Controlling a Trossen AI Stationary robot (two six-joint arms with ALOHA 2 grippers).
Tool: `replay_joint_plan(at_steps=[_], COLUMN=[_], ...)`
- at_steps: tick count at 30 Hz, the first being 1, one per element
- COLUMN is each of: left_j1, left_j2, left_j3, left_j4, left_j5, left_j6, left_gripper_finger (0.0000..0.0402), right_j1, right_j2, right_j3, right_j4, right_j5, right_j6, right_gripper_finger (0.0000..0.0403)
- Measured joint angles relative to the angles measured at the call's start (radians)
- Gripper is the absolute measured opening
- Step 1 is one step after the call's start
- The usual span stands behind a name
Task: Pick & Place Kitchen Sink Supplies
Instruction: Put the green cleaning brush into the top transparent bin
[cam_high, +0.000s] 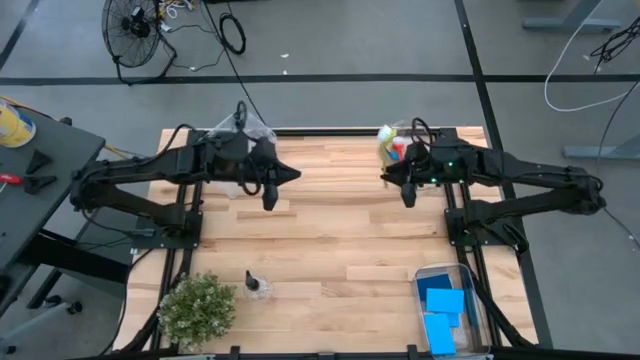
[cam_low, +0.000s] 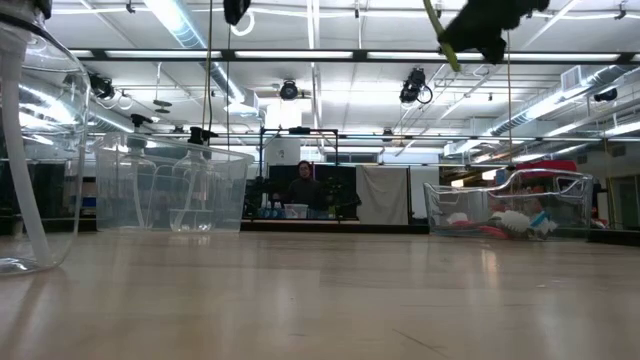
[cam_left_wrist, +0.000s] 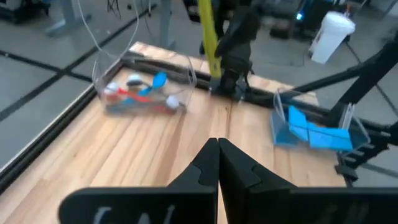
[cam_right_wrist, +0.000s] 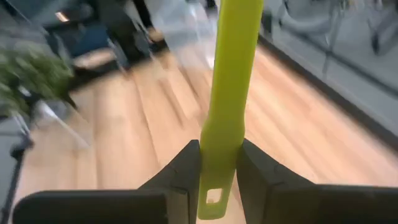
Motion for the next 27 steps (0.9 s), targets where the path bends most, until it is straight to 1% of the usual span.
replay_joint_plan(at_steps=[2, 4, 7, 9, 15, 21, 27], left_j1=[0.0, 0.002, 0.007, 0.009, 0.027, 0.07, 0.119], left_j2=[-0.028, -0.053, -0.078, -0.091, -0.121, -0.121, -0.121], left_j3=[-0.037, -0.061, -0.067, -0.064, -0.067, -0.065, -0.065], left_j4=[0.029, 0.012, 0.006, 0.041, 0.022, 0.044, 0.063], left_j5=[-0.001, -0.006, -0.011, -0.012, -0.043, -0.05, -0.05], left_j6=[-0.013, -0.026, -0.026, -0.027, -0.03, -0.033, -0.033], left_gripper_finger=[0.0003, 0.0003, 0.0006, 0.0005, 0.0004, 0.0008, 0.0004], right_j1=[-0.025, -0.056, -0.11, -0.148, -0.28, -0.406, -0.505], right_j2=[-0.006, -0.007, -0.006, -0.006, -0.006, -0.006, 0.003], right_j3=[0.0, 0.0, 0.0, 0.0, 0.0, 0.0, 0.0], right_j4=[-0.082, -0.135, -0.214, -0.261, -0.362, -0.398, -0.475], right_j5=[-0.01, -0.018, -0.042, -0.041, -0.029, 0.04, 0.16], right_j6=[0.022, 0.031, 0.036, 0.054, 0.08, 0.061, 0.049], right_gripper_finger=[0.0078, 0.0078, 0.0078, 0.0078, 0.0078, 0.0078, 0.0078])
